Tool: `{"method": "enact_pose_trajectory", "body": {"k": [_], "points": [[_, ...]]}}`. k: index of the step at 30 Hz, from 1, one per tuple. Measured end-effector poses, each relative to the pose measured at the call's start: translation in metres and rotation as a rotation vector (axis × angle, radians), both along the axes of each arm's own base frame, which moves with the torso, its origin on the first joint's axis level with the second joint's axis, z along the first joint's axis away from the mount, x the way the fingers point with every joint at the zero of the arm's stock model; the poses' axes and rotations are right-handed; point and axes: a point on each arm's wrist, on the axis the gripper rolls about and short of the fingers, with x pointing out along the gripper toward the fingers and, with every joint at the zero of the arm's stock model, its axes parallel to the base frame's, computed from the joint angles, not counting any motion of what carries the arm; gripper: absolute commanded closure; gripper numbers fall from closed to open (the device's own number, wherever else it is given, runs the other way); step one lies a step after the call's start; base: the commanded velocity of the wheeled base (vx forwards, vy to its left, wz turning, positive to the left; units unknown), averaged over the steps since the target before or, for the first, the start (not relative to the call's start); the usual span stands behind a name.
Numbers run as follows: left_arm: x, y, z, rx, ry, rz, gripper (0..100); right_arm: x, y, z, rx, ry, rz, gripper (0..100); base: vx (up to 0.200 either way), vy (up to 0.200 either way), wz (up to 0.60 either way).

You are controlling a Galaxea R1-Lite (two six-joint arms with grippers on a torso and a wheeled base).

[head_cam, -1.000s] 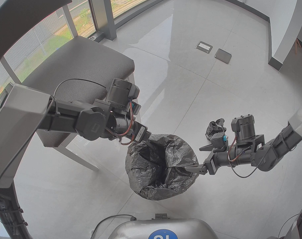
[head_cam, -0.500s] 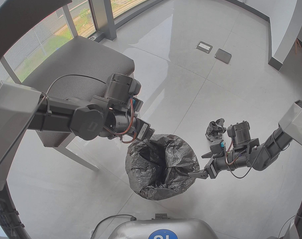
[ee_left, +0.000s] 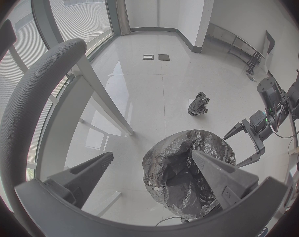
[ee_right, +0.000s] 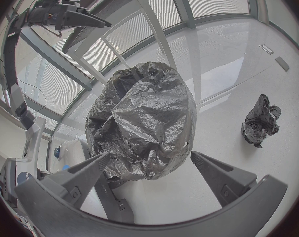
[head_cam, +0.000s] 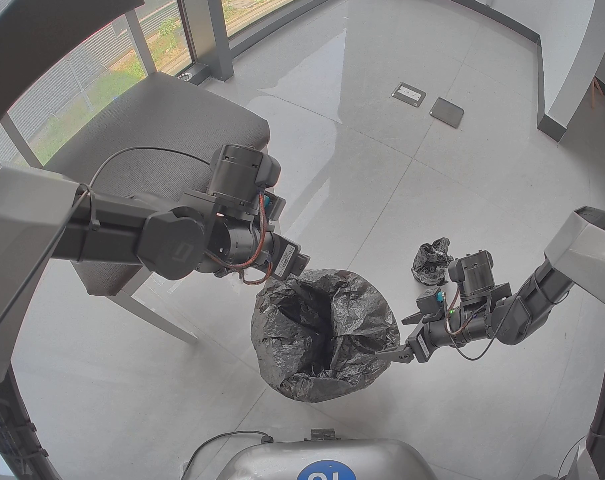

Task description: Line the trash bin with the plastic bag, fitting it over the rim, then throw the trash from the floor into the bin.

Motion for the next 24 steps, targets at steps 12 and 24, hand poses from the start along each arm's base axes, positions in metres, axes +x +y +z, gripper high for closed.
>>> {"method": "enact_pose_trajectory", "body": {"k": [12, 24], "points": [[0.0013, 0.0038, 0.0035, -0.005, -0.008, 0.009, 0, 0.0033, 0.0004, -0.0070, 0.001, 0.015, -0.006, 100, 0.000, 0.000, 0.00], [-0.0002, 0.0052, 0.0072, -0.010, -0.015, 0.010, 0, 0.0018, 0.0006, 0.0003, 0.003, 0.000, -0.005, 100, 0.000, 0.000, 0.00]]}}
